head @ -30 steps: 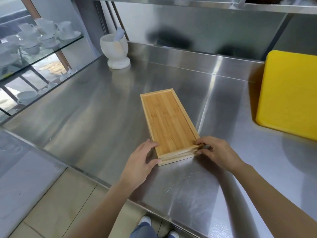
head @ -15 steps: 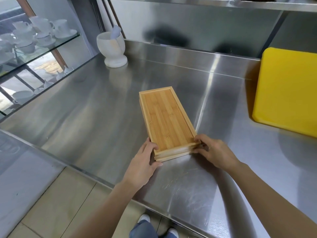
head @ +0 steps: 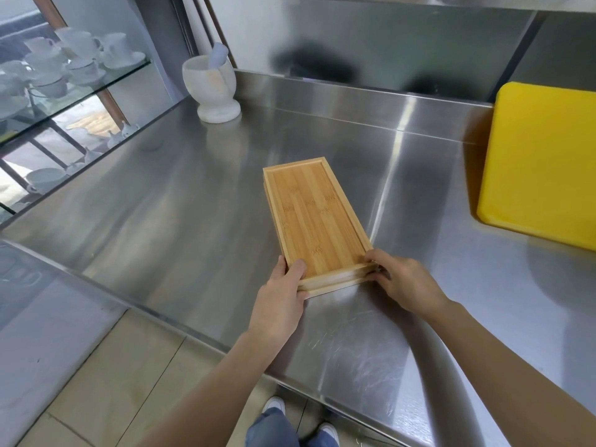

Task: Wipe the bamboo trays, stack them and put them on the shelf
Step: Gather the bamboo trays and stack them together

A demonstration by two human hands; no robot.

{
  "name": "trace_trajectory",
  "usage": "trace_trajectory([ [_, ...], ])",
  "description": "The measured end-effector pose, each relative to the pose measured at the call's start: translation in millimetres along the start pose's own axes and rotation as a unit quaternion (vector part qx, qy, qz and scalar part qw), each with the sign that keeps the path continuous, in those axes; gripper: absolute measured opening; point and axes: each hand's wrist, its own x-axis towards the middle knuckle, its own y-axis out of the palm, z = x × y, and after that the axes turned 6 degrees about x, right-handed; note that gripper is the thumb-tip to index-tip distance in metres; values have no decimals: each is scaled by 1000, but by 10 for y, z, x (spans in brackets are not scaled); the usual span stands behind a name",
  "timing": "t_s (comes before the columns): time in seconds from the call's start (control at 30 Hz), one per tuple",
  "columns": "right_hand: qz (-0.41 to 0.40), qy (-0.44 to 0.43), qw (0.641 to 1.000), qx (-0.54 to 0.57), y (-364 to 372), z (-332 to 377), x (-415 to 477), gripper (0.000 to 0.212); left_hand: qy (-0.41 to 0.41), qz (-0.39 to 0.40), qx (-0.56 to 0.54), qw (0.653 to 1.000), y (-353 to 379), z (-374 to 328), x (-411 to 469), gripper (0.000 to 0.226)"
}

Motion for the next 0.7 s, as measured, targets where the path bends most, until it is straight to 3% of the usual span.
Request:
trace_trajectory([
  [0.33,-20,7,1000,2,34,-11,-39,26,-28,-25,-51,998,100,-21,-48,33],
  [0.5,-26,-7,999,18,51,-13,-56,27,-30,-31,-57,997,109,-32,-72,27],
  [0.53,-21,0,999,35,47,-21,-63,28,-32,-29,-58,997,109,-23,-81,27],
  [0.6,-4,65,990,127,18,-38,-73,36,-45,-3,-113,993,100,12,-98,51],
  [0.67,-6,172,944,281,-7,-17,-60,44,-105,18,-271,957,15,20,-94,72],
  [0.7,-25,226,908,352,-5,-19,-26,49,-164,27,-354,921,-52,13,-54,76],
])
